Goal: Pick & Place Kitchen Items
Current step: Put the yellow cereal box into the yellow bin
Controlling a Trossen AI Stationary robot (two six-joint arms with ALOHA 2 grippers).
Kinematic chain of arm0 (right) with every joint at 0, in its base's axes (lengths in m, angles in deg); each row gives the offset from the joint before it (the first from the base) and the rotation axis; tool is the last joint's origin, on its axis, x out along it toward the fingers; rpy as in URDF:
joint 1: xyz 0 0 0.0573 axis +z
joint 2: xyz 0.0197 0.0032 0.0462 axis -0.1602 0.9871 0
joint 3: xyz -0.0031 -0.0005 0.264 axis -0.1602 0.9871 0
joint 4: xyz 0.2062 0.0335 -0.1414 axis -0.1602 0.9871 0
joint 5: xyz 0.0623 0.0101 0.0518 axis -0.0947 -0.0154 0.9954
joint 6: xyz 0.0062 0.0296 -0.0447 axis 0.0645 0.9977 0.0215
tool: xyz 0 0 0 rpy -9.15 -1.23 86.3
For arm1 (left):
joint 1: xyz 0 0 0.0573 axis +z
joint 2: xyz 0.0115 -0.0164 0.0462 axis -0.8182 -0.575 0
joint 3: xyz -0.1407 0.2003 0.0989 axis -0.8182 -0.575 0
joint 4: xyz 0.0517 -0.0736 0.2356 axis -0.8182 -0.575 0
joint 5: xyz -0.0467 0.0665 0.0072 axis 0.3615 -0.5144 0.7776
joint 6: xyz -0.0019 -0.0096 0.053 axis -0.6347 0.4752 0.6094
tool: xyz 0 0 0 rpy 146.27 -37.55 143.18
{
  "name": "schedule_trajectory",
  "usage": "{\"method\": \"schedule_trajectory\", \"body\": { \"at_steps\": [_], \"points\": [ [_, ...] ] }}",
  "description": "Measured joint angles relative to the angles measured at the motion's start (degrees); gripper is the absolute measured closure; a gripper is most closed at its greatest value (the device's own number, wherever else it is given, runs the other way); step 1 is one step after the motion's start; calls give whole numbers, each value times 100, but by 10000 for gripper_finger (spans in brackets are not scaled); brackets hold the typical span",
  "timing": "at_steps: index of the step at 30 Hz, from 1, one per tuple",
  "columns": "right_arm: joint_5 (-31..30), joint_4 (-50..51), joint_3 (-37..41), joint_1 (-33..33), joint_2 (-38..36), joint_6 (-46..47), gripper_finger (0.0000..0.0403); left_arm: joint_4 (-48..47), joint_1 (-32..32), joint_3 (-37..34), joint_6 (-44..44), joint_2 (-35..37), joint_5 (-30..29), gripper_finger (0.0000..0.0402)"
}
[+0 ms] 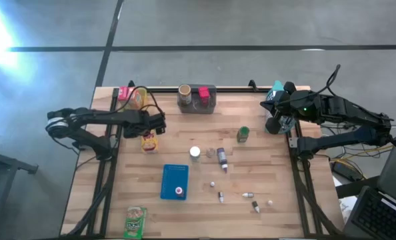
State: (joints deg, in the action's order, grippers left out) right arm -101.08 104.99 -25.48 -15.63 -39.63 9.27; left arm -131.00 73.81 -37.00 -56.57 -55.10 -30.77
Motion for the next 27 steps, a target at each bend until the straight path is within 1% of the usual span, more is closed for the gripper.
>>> {"method": "schedule_trajectory", "body": {
  "at_steps": [6, 13, 18, 27],
  "points": [
    [0, 0, 0, 0, 2, -1, 394, 305, 39, -221, 155, 0, -4, 1],
    [0, 0, 0, 2, 1, 5, 394, 870, 156, -496, 581, 0, -22, 1],
    [0, -1, 0, 1, 1, 4, 394, 916, 156, -537, 722, 0, -22, 1],
    [0, -1, 0, 2, 1, 1, 394, 1022, 154, -601, 717, 0, -37, 2]
  ]
}}
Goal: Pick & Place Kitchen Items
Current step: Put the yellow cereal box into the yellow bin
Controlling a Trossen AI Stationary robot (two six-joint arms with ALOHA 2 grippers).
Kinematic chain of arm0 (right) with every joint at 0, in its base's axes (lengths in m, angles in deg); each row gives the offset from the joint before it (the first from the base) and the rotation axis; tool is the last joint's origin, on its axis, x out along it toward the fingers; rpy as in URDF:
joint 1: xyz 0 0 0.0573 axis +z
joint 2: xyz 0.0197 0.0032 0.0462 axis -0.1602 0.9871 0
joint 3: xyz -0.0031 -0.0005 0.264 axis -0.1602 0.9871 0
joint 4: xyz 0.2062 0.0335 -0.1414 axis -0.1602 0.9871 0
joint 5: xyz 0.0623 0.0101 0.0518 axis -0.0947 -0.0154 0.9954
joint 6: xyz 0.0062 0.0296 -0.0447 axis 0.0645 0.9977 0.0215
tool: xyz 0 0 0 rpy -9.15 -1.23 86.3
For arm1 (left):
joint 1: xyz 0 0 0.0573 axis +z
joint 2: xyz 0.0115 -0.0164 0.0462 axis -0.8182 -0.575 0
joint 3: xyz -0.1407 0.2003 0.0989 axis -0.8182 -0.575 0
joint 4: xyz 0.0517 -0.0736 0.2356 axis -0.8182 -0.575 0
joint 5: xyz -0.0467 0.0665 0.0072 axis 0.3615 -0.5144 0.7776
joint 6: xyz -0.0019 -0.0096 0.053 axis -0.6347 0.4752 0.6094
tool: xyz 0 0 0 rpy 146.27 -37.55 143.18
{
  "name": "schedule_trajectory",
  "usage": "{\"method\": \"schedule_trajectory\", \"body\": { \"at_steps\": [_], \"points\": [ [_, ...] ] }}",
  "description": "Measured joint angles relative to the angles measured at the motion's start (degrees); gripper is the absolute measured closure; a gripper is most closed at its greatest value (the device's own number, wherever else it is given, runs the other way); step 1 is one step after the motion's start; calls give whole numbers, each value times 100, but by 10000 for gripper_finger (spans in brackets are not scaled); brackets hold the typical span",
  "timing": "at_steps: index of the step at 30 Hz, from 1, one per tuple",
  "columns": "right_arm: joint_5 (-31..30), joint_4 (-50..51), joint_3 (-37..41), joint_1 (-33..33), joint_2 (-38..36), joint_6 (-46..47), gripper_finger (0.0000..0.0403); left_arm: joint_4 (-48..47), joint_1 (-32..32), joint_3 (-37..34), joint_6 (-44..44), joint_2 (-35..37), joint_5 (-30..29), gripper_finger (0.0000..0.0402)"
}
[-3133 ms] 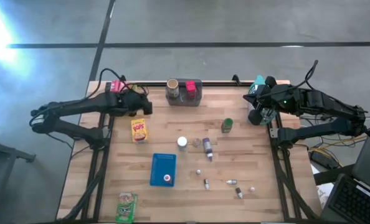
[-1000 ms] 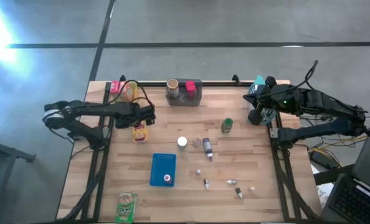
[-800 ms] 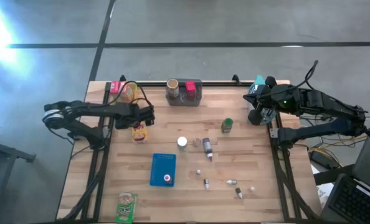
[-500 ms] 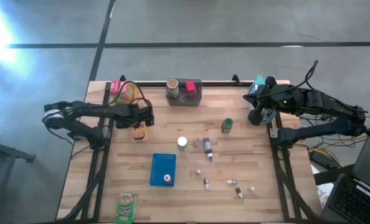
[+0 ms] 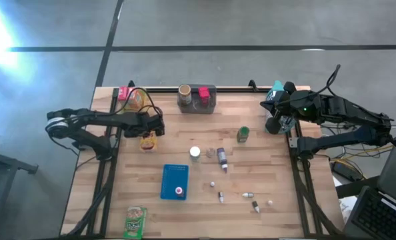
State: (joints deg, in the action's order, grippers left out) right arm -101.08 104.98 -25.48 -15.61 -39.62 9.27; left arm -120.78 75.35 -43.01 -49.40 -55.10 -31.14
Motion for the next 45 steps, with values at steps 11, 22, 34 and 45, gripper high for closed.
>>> {"method": "schedule_trajectory", "body": {
  "at_steps": [11, 22, 34, 45],
  "points": [
    [0, 1, 0, 0, 0, -6, 394, 24, -2, 0, -57, -4, -93, 3],
    [0, 1, 0, -2, -1, -2, 394, 38, -2, 0, -105, -4, -201, 3],
    [0, 1, 0, 0, 1, 1, 394, 24, -4, 110, -124, 30, -242, 5],
    [0, 1, 0, -2, 1, -5, 394, 44, -7, 308, 98, 57, -415, 32]
  ]
}}
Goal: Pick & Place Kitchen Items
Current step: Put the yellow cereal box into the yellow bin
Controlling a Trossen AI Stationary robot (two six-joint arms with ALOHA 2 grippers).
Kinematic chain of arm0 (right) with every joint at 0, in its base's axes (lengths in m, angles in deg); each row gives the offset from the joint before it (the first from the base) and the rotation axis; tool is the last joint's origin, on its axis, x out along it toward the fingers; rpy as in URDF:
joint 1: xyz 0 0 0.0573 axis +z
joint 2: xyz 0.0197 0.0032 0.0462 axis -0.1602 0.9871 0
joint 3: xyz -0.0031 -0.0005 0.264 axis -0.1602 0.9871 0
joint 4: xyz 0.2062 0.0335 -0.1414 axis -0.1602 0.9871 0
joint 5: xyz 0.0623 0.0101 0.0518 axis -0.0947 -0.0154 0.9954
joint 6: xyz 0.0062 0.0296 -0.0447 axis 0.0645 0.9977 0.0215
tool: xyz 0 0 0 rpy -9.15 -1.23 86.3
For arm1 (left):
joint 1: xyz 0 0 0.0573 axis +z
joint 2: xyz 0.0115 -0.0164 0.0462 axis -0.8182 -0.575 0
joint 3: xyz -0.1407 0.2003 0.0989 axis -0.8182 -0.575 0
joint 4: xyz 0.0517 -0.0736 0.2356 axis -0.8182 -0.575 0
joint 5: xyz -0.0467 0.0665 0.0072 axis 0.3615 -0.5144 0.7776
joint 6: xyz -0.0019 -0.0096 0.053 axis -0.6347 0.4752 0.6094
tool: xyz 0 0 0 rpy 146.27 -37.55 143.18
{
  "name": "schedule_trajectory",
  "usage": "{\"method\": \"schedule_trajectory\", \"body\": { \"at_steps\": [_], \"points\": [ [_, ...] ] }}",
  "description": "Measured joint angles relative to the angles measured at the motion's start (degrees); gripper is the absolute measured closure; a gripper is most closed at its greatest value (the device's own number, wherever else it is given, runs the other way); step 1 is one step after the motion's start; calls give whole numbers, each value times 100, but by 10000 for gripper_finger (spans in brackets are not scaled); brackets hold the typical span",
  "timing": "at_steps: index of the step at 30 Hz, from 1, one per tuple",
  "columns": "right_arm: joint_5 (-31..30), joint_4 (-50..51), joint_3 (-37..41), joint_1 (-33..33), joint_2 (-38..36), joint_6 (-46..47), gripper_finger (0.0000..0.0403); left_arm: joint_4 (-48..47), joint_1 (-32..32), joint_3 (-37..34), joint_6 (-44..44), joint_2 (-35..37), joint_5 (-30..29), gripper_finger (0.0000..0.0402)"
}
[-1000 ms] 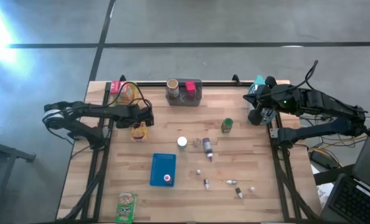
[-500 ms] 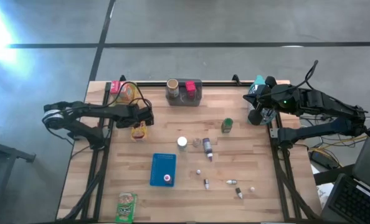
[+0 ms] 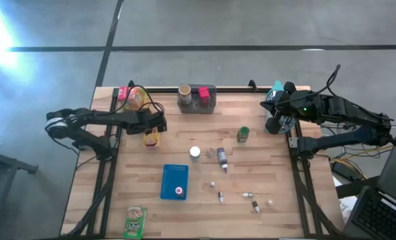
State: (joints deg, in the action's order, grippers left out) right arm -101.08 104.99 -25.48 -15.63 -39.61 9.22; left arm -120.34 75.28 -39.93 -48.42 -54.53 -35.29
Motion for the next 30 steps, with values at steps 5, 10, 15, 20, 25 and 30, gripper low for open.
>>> {"method": "schedule_trajectory", "body": {
  "at_steps": [5, 10, 15, 20, 25, 30],
  "points": [
    [0, -1, 0, 2, -1, 3, 394, 15, -60, 165, 149, 2, 0, 32],
    [0, 0, 0, 0, 0, 9, 394, 318, -237, 375, 565, 4, -297, 32],
    [0, -1, 0, 1, 0, 8, 394, 1258, -532, 438, 1468, 4, -1020, 31],
    [0, 0, 0, 0, -2, 2, 394, 2617, -931, 270, 2810, 7, -1972, 30],
    [0, -1, 0, 2, 0, -2, 394, 4686, -1219, -268, 4431, 7, -2558, 30],
    [0, 0, 0, 0, -1, -2, 394, 7341, -1264, -1276, 5714, -43, -2376, 30]
  ]
}}
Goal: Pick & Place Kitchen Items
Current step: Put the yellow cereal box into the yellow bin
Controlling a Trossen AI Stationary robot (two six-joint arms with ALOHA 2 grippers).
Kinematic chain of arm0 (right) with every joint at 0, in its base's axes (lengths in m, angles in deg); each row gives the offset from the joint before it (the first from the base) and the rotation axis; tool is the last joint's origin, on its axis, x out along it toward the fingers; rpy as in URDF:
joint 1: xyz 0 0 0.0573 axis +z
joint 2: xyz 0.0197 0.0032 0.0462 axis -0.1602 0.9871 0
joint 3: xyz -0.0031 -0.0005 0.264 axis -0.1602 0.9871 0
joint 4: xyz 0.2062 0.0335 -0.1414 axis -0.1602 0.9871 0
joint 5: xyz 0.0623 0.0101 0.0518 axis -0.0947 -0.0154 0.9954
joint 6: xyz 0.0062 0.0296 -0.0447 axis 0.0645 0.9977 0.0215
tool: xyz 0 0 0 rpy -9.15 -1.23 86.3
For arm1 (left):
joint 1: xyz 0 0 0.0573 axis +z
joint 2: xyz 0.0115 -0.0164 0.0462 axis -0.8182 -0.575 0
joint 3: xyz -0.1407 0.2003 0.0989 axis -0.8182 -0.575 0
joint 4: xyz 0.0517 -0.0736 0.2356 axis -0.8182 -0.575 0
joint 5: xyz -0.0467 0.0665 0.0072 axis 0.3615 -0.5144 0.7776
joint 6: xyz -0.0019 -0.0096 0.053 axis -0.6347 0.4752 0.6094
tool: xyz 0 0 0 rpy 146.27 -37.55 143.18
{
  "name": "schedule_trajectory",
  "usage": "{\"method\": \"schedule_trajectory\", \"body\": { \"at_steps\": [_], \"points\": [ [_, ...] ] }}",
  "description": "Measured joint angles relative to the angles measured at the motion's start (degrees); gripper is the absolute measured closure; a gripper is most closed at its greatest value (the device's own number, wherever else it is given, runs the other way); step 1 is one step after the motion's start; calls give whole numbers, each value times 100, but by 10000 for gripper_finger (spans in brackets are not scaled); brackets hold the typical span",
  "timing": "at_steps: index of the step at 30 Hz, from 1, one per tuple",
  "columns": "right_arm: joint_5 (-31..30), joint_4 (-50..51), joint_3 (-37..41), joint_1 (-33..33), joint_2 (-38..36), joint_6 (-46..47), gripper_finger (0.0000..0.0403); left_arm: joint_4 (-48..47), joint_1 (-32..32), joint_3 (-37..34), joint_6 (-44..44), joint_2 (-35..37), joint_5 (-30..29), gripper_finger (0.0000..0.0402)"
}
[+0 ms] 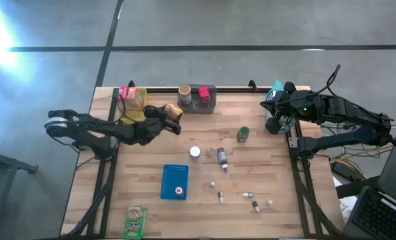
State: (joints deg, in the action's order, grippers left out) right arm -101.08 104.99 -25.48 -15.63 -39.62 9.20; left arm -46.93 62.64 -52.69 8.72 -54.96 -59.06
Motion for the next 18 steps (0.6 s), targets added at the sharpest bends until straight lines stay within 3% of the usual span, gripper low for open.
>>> {"method": "schedule_trajectory", "body": {
  "at_steps": [6, 18],
  "points": [
    [0, 0, 0, 1, 0, 11, 394, 2183, -5, -995, 925, -132, 581, 30],
    [0, 0, 0, 2, 0, 7, 394, 2860, 8, -1371, 1198, -673, 1143, 30]
  ]
}}
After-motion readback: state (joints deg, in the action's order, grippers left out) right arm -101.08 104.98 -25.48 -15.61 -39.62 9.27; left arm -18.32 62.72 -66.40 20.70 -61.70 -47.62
